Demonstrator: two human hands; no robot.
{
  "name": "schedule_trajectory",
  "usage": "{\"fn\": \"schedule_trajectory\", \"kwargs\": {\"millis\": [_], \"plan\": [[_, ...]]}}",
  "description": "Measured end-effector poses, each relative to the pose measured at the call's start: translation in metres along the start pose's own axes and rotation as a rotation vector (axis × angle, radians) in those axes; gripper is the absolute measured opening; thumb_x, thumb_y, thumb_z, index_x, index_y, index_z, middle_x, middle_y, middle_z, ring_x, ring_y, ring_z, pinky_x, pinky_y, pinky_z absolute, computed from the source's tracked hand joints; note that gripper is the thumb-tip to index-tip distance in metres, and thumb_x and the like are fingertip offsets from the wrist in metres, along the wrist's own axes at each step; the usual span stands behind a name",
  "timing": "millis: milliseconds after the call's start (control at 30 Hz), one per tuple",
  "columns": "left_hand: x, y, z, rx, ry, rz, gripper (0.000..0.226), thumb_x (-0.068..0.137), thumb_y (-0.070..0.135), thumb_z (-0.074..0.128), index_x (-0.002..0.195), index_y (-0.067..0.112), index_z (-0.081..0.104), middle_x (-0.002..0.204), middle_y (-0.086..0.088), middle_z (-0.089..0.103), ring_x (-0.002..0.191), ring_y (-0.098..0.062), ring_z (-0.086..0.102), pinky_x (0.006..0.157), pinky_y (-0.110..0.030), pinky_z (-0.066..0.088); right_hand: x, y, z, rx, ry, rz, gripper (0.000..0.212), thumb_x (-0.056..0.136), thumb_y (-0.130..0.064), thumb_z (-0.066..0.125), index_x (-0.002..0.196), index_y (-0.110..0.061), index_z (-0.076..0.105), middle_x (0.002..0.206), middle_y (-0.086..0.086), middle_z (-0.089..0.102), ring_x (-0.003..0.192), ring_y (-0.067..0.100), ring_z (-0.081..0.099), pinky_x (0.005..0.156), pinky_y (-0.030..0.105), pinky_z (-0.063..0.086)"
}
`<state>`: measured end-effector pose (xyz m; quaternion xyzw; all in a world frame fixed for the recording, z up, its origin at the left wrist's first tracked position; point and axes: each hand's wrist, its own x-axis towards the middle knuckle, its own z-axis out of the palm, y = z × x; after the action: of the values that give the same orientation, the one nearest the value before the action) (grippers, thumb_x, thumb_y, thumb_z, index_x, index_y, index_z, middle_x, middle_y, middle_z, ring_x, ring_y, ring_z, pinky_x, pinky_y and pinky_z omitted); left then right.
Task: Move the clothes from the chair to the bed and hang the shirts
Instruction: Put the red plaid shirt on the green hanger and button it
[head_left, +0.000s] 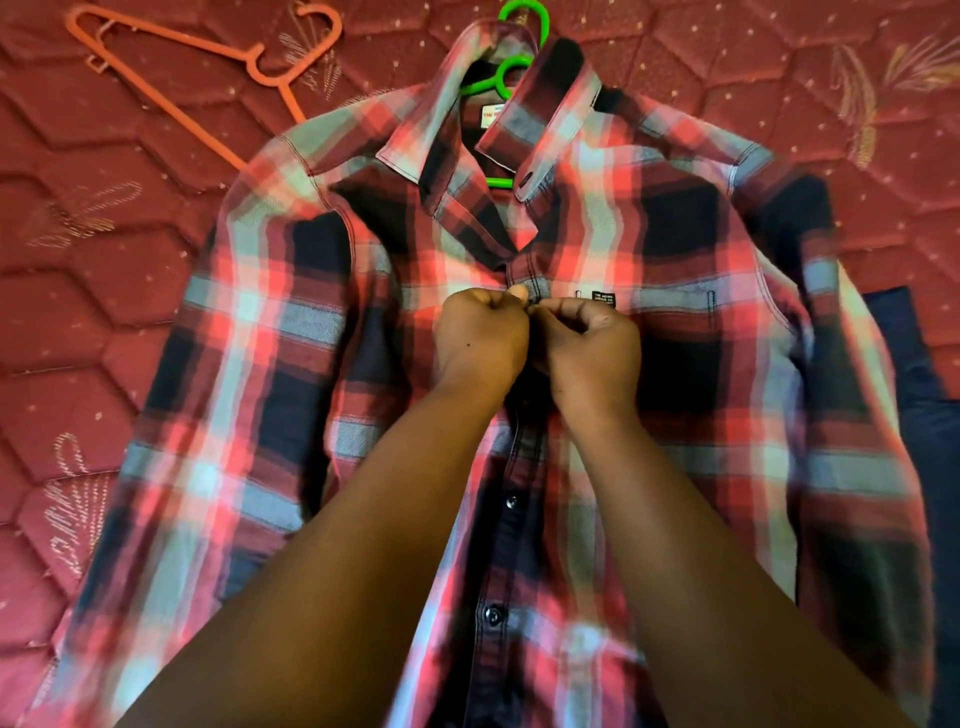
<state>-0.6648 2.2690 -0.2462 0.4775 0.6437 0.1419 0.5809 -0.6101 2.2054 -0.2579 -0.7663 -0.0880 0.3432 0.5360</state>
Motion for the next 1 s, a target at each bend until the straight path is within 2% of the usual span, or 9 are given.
{"fn": "schedule_trajectory", "kwargs": {"millis": [67, 167, 300, 400, 533, 633, 733, 900, 1000], "plan": [[0.0, -0.001, 0.0, 0.024, -0.002, 0.021, 0.033, 0.094, 0.028, 0.063, 0.063, 0.017, 0.066, 0.073, -0.007, 0.07, 0.073, -0.026, 0.066, 0.073, -0.036, 0.057, -0.001, 0.001, 0.0, -0.06, 0.001, -0.049, 0.002, 0.085, -0.014, 0.073, 0.083, -0.015, 0.073, 0.079, 0.003, 0.073, 0.075, 0.019, 0.07, 0.075, 0.041, 0.06], [-0.003, 0.002, -0.003, 0.034, -0.012, 0.062, 0.035, 0.092, 0.025, 0.064, 0.059, 0.014, 0.062, 0.063, -0.005, 0.064, 0.061, -0.021, 0.057, 0.064, -0.03, 0.049, -0.004, 0.004, 0.0, -0.182, 0.022, -0.17, 0.007, 0.087, -0.019, 0.07, 0.087, -0.013, 0.073, 0.081, 0.0, 0.072, 0.076, 0.017, 0.068, 0.073, 0.037, 0.057], [-0.008, 0.005, -0.008, 0.027, -0.049, 0.059, 0.033, 0.085, 0.027, 0.072, 0.062, 0.004, 0.064, 0.066, -0.018, 0.065, 0.059, -0.023, 0.057, 0.064, -0.04, 0.054, -0.01, 0.011, -0.002, -0.278, 0.065, -0.327, 0.02, 0.092, -0.024, 0.064, 0.1, -0.008, 0.073, 0.093, 0.005, 0.072, 0.083, 0.021, 0.068, 0.074, 0.036, 0.056], [-0.006, 0.006, -0.01, 0.088, -0.072, 0.054, 0.035, 0.085, 0.03, 0.072, 0.068, -0.001, 0.066, 0.07, -0.022, 0.068, 0.062, -0.028, 0.061, 0.072, -0.046, 0.057, -0.013, 0.013, -0.003, -0.296, 0.079, -0.394, 0.019, 0.093, -0.022, 0.062, 0.102, -0.008, 0.072, 0.094, 0.005, 0.071, 0.084, 0.021, 0.067, 0.073, 0.035, 0.055], [0.001, 0.007, -0.009, 0.102, -0.078, 0.011, 0.035, 0.088, 0.028, 0.07, 0.084, -0.007, 0.069, 0.086, -0.026, 0.07, 0.081, -0.037, 0.069, 0.081, -0.05, 0.058, -0.014, 0.011, -0.001, -0.261, 0.061, -0.359, 0.017, 0.093, -0.019, 0.059, 0.098, -0.008, 0.071, 0.093, 0.004, 0.071, 0.084, 0.02, 0.066, 0.074, 0.033, 0.054], [0.004, 0.005, -0.005, 0.152, -0.088, 0.009, 0.027, 0.092, 0.03, 0.063, 0.078, 0.008, 0.07, 0.088, -0.018, 0.072, 0.09, -0.035, 0.068, 0.087, -0.045, 0.056, -0.012, 0.004, 0.0, -0.205, 0.035, -0.306, 0.01, 0.09, -0.013, 0.059, 0.091, -0.012, 0.069, 0.09, 0.002, 0.07, 0.084, 0.018, 0.064, 0.073, 0.03, 0.052], [0.004, 0.002, -0.003, 0.224, -0.069, 0.028, 0.018, 0.094, 0.027, 0.054, 0.084, 0.017, 0.066, 0.099, -0.016, 0.07, 0.098, -0.035, 0.065, 0.091, -0.044, 0.053, -0.013, -0.003, 0.0, -0.153, 0.005, -0.247, 0.015, 0.087, -0.006, 0.057, 0.085, -0.018, 0.067, 0.087, -0.002, 0.068, 0.084, 0.014, 0.063, 0.074, 0.027, 0.05], [0.003, 0.005, -0.004, 0.298, -0.135, 0.075, 0.023, 0.098, 0.022, 0.046, 0.109, 0.009, 0.062, 0.112, -0.02, 0.065, 0.105, -0.038, 0.061, 0.092, -0.043, 0.05, -0.01, -0.005, 0.001, -0.129, -0.042, -0.189, 0.022, 0.087, -0.001, 0.053, 0.081, -0.019, 0.064, 0.083, -0.004, 0.067, 0.078, 0.011, 0.06, 0.069, 0.024, 0.047], [0.002, 0.007, -0.008, 0.507, -0.166, 0.217, 0.027, 0.101, 0.023, 0.041, 0.116, 0.007, 0.057, 0.116, -0.019, 0.063, 0.108, -0.037, 0.058, 0.09, -0.039, 0.045, -0.003, -0.002, -0.002, -0.133, -0.1, -0.148, 0.026, 0.087, 0.003, 0.052, 0.076, -0.019, 0.061, 0.077, -0.004, 0.064, 0.07, 0.009, 0.055, 0.064, 0.025, 0.044]]}}
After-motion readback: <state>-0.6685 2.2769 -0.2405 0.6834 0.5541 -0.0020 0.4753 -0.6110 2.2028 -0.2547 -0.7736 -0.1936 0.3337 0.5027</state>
